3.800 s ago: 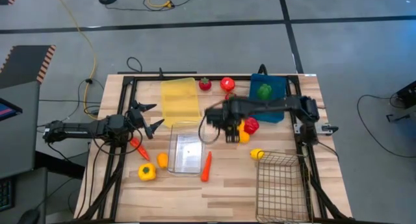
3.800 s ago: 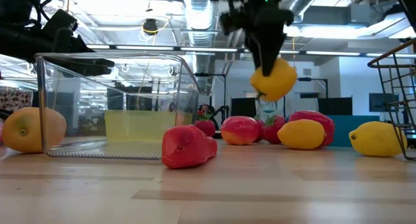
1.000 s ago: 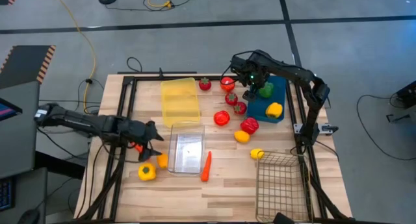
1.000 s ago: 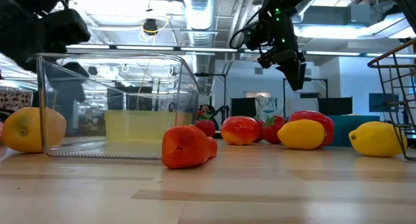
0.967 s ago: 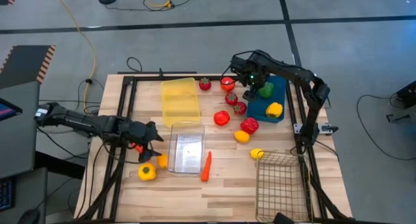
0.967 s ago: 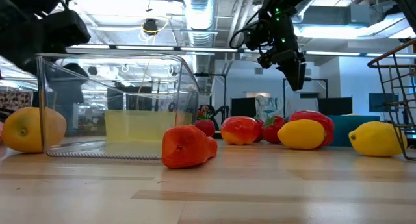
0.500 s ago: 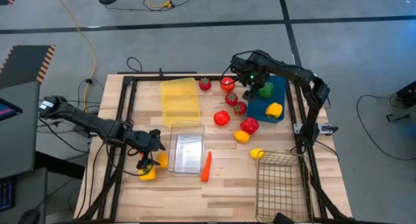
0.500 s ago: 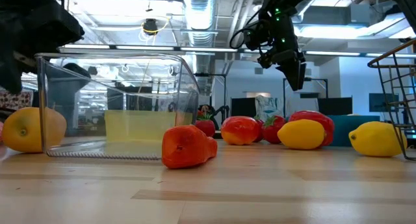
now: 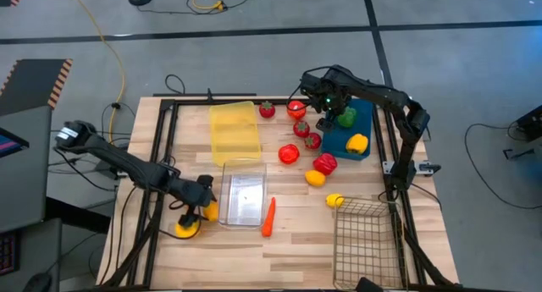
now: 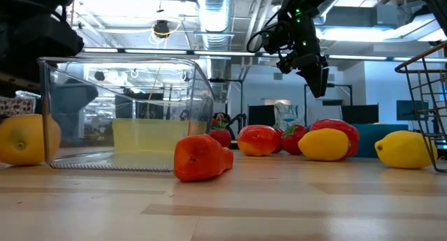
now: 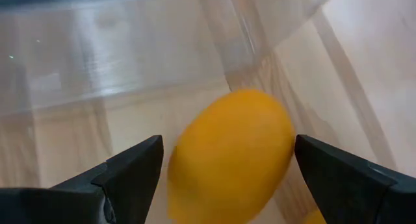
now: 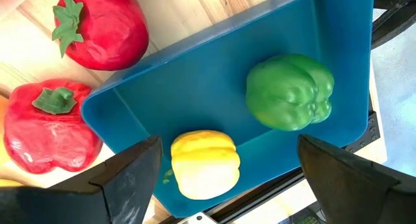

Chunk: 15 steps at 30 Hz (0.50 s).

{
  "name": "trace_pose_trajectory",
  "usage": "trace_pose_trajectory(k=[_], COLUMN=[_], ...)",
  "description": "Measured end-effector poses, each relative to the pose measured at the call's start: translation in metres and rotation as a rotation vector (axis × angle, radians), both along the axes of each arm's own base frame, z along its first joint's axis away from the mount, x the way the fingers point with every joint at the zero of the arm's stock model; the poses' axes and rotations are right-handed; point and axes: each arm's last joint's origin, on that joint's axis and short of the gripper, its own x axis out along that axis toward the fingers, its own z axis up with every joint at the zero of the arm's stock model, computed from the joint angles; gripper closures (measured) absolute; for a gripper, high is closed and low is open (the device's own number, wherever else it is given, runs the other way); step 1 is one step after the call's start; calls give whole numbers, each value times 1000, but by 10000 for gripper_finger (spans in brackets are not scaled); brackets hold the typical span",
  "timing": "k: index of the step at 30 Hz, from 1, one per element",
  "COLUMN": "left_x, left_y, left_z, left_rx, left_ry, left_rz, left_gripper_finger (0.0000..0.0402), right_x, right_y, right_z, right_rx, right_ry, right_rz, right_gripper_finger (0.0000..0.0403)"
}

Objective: Sort produce into baskets
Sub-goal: Put the bottom left lemon into the yellow bin

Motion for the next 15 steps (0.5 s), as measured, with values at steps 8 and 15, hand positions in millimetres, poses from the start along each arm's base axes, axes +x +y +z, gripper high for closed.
trace_pose_trajectory(k=[8, 15], left_x=[2, 4], left_y=[-5, -6], left_z=[-13, -11], left_rx=[27, 11], left_ry=[74, 51], left_rz=[-23, -9], left_gripper_finger=[68, 112], right_x=[0, 0], right_y=[0, 0], right_z=[0, 0], right_rx=[0, 0], right_ry=[0, 0], right_rz=[0, 0], right_gripper_finger=[19, 19])
